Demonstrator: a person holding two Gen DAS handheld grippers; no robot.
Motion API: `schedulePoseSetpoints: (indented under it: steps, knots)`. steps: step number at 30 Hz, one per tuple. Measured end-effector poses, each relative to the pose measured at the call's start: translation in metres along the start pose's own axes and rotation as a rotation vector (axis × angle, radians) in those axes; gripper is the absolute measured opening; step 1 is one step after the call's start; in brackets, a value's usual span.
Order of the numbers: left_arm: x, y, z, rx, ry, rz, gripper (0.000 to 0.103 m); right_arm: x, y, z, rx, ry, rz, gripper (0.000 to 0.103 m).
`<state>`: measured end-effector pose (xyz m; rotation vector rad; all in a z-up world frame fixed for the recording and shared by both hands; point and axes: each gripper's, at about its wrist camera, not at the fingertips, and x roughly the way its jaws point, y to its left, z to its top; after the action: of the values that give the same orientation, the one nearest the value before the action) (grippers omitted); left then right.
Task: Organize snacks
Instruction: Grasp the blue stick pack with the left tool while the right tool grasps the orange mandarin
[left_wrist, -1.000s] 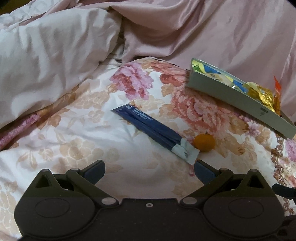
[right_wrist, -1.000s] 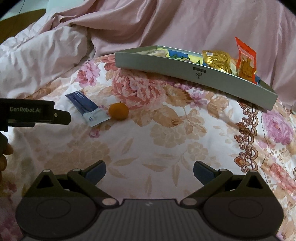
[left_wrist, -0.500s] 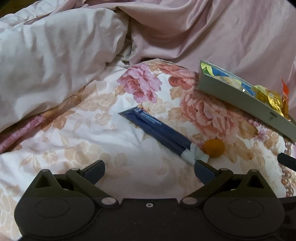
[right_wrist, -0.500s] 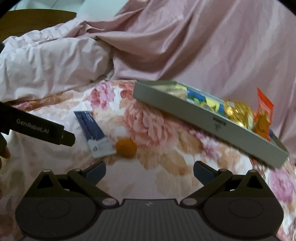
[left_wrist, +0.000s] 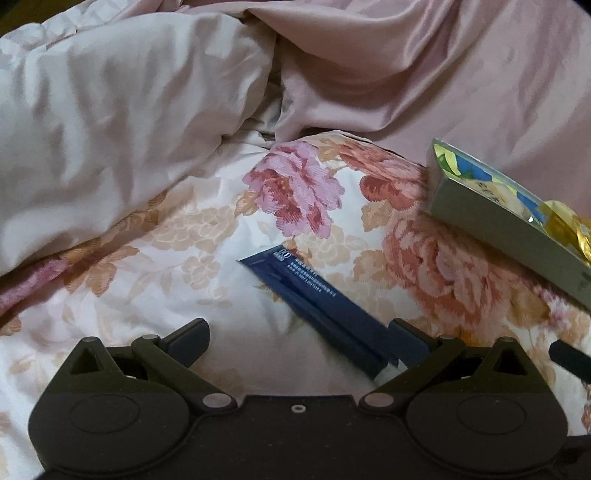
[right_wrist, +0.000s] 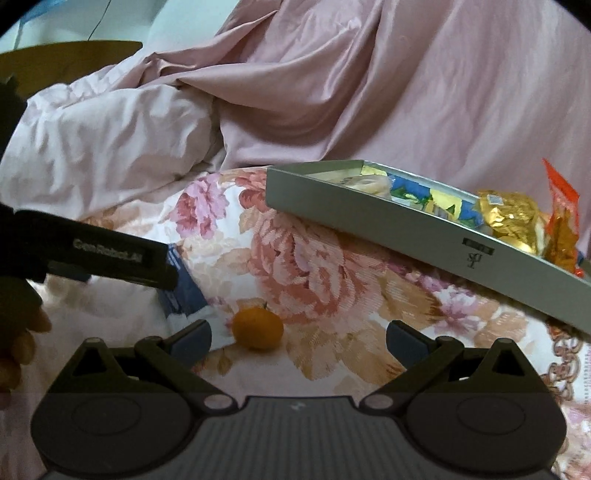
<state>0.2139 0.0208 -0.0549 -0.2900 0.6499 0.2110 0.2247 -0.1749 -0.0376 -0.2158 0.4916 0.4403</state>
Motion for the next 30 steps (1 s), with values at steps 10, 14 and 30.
schedulePoseSetpoints:
  steps: [10, 14, 30]
  knots:
    - [0.017, -0.003, 0.001, -0.08, -0.022, -0.074, 0.102, 0.027, 0.0, 0.007, 0.043, 0.044, 0.062, 0.09]
    - [0.026, -0.006, 0.002, -0.101, -0.017, -0.068, 0.102, 0.036, 0.006, 0.004, 0.024, 0.076, 0.062, 0.083]
    - [0.033, -0.007, 0.001, 0.04, -0.001, 0.007, 0.08, 0.037, 0.004, 0.001, 0.059, 0.07, 0.091, 0.045]
